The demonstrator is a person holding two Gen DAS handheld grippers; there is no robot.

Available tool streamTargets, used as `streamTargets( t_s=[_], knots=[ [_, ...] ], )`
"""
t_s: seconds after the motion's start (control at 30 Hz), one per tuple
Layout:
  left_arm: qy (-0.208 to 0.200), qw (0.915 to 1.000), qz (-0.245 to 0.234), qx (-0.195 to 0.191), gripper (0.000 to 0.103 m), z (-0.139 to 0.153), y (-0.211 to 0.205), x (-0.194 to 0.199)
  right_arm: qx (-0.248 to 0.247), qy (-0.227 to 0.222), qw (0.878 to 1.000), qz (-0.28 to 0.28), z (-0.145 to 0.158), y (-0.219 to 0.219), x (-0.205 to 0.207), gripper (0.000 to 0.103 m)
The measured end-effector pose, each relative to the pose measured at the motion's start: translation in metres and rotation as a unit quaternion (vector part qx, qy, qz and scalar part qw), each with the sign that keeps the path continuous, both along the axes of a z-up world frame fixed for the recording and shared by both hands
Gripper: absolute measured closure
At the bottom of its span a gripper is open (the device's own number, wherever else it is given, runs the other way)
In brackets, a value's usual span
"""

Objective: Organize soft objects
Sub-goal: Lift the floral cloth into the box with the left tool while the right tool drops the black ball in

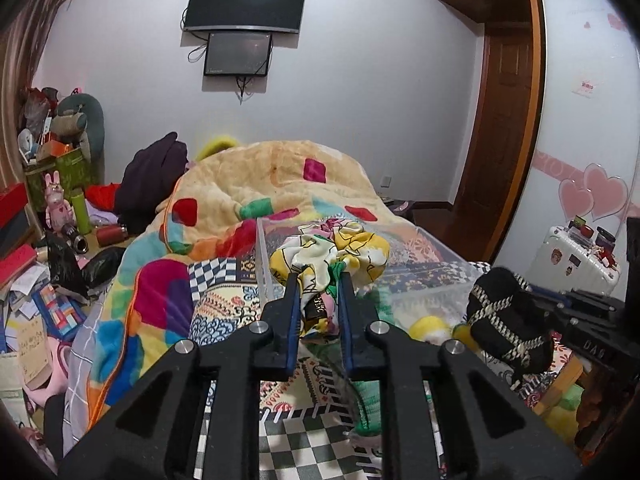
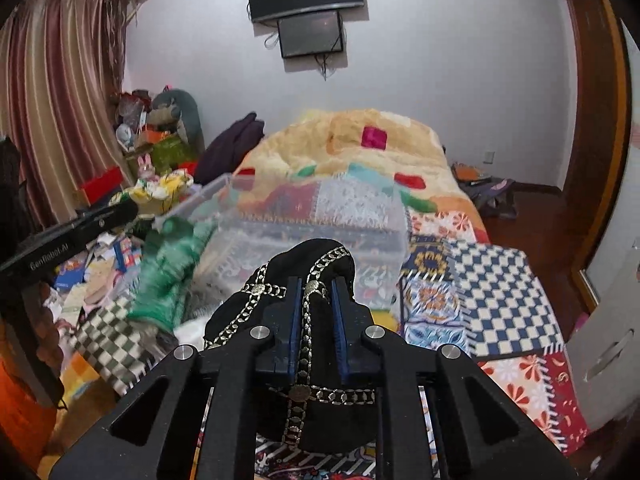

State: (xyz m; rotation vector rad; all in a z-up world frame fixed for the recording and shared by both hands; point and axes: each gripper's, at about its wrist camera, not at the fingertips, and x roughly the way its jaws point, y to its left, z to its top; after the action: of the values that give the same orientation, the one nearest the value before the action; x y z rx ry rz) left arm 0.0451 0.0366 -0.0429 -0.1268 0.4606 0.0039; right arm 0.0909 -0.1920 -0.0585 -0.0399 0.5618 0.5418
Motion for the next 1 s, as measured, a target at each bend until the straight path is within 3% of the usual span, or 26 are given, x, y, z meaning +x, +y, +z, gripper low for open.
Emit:
streamTargets(
  t_s=[0.27,0.53,0.7,1.0],
  knots=[
    [-0.007,0.9999,-0.014,0.006,0.087,0.017,-0.001,0.014,0.005,-0.036,0.999,-0.018,0.03,-0.002,0.009,0.09],
    [0.011,0.9994,-0.031,0.015,0.087,0.025,0.0,0.046,0.005,-0.06,0.998,-0.02,0.046,0.006,0.037,0.09],
    [0.041,0.9982,-0.041,0.01,0.086,0.017,0.001,0.07,0.009,-0.038,0.999,-0.01,0.04,0.015,0.06,0.09],
    [0.1,0.9932,-0.058,0.013,0.087,-0.006,-0.003,0.105,-0.033,-0.009,0.999,-0.001,0.017,0.035,0.084,0.09]
  ],
)
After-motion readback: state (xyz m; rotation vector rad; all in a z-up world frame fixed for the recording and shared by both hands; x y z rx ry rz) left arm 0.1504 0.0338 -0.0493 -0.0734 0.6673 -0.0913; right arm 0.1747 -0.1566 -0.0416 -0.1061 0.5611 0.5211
